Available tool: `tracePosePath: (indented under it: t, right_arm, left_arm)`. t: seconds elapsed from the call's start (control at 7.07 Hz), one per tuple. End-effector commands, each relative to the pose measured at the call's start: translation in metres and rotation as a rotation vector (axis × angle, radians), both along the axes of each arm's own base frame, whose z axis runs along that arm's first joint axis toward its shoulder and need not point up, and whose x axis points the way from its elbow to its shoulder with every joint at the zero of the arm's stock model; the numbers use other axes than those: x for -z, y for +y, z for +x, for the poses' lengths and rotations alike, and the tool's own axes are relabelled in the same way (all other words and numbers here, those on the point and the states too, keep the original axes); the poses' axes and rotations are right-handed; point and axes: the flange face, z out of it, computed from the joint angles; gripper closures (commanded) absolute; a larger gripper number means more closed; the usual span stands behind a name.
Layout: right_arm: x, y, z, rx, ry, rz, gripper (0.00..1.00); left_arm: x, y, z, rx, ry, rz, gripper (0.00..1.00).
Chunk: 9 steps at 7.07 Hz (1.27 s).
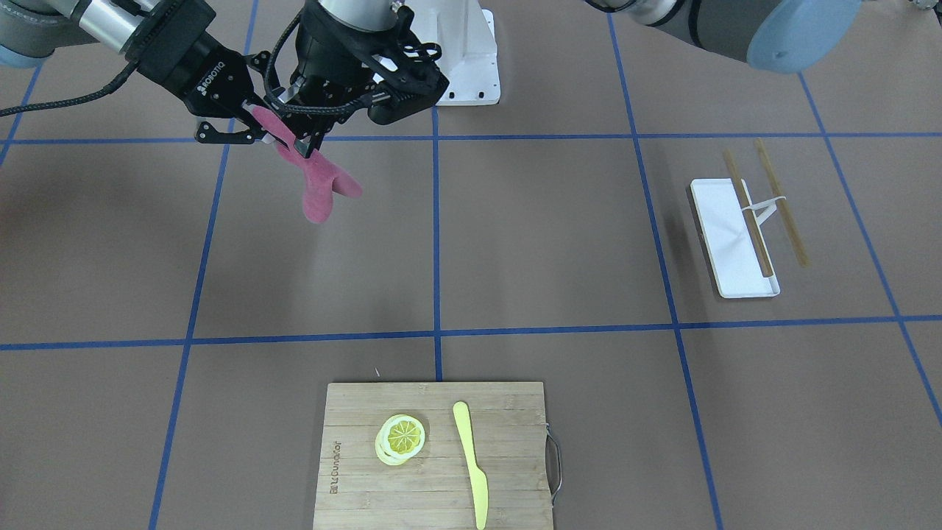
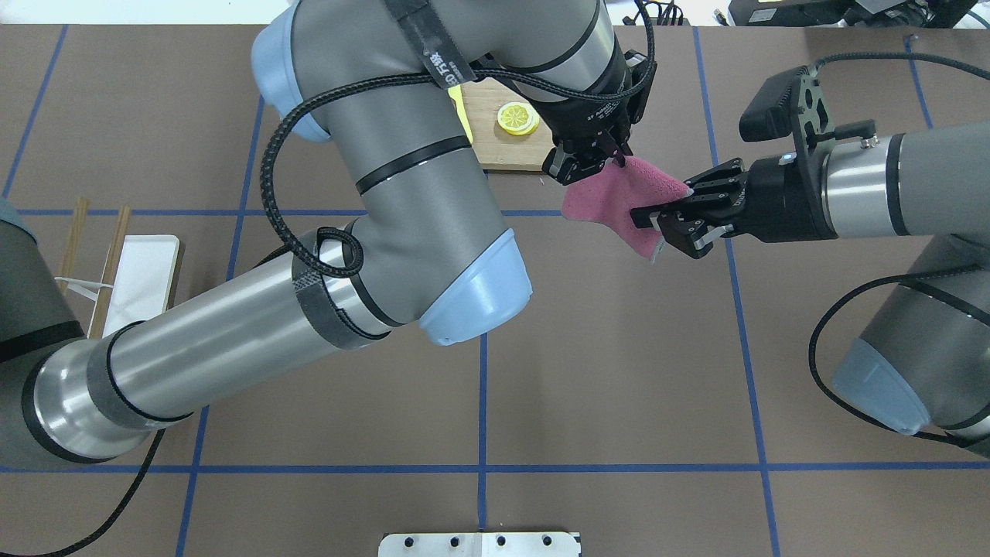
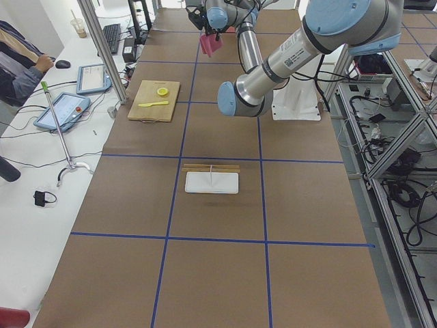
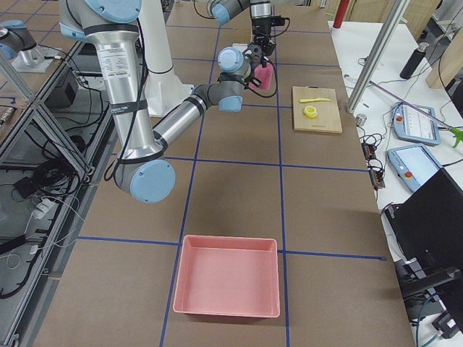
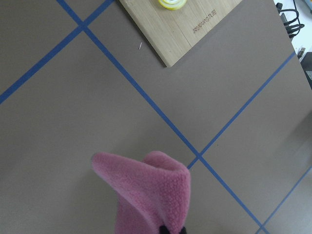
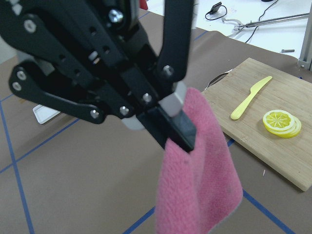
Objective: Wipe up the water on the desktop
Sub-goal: 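Grasp the cloth's lower edge with the right gripper while the left gripper opens, then lower the cloth to the table with the right gripper while the left arm withdraws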
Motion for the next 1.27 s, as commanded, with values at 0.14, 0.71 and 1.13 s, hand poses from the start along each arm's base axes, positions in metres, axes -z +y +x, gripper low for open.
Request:
tracePosePath:
  t: [0.14, 0.71, 1.13]
  right_arm:
    - [0.000, 0.001, 0.002, -0.002, -0.011, -0.035, 1.00]
    - [-0.015, 0.011, 0.016, -0.015, -0.011, -0.116, 1.00]
    - [-0.060, 0.001, 0.010, -0.090, 0.048, -0.351, 1.00]
  left_arm:
    - [-0.002, -0.002, -0.004, -0.006, 0.006, 0.053, 0.55]
    - [-0.038, -0.020, -0.051, 0.042, -0.001, 0.095, 0.20]
    - [-0.110, -0.023, -0.099, 0.070, -0.051, 0.145, 0.18]
